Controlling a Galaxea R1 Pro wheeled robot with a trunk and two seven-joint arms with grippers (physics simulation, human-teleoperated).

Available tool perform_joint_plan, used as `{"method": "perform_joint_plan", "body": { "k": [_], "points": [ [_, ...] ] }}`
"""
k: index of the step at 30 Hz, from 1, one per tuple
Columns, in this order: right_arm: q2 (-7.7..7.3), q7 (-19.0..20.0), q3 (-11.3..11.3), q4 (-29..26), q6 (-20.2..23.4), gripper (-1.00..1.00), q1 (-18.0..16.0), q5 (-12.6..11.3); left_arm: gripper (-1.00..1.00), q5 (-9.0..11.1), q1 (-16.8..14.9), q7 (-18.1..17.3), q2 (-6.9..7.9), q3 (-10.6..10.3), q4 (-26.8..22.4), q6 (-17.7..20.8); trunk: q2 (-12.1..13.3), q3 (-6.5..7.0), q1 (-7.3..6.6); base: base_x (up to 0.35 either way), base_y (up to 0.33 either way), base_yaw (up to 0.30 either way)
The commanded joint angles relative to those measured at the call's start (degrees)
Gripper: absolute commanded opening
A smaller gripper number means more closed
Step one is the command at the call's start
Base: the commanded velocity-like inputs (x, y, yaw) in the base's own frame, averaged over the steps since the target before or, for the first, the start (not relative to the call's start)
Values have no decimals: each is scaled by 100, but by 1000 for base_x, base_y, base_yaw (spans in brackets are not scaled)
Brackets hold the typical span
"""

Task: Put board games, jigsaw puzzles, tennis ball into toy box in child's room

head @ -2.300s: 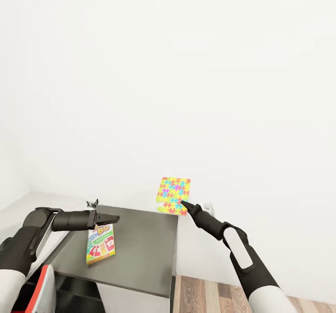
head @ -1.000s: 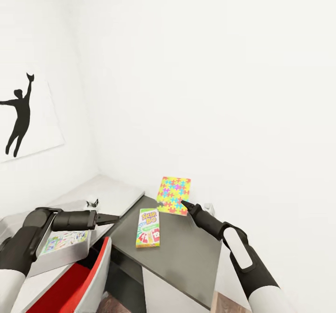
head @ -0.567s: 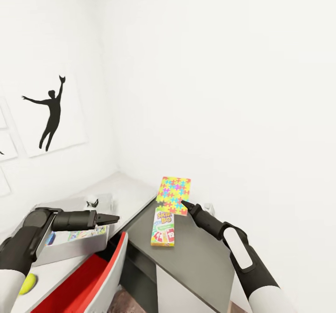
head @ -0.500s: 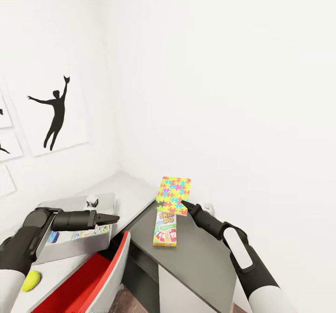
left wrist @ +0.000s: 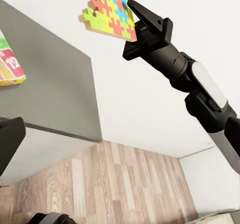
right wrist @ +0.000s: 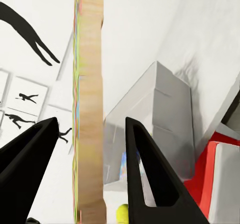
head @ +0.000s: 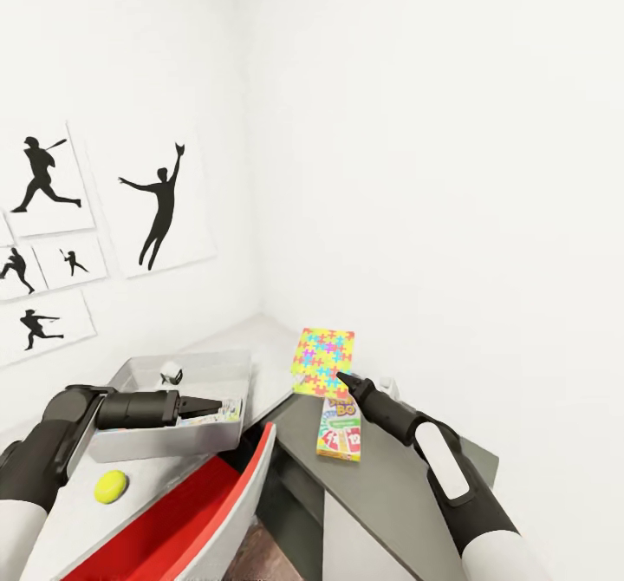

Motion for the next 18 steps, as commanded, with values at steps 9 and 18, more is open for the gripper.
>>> {"method": "perform_joint_plan", "body": {
  "k": [9, 18],
  "points": [
    [1, 4, -6, 0, 26, -100, -2, -25, 100, 1, 1, -17, 1, -2, 0, 61, -4, -3, 2, 0, 0, 288],
    [9, 3, -6, 0, 26, -100, -2, -25, 100, 1, -5, -17, 6, -2, 3, 61, -4, -3, 2, 0, 0, 288]
  ]
}}
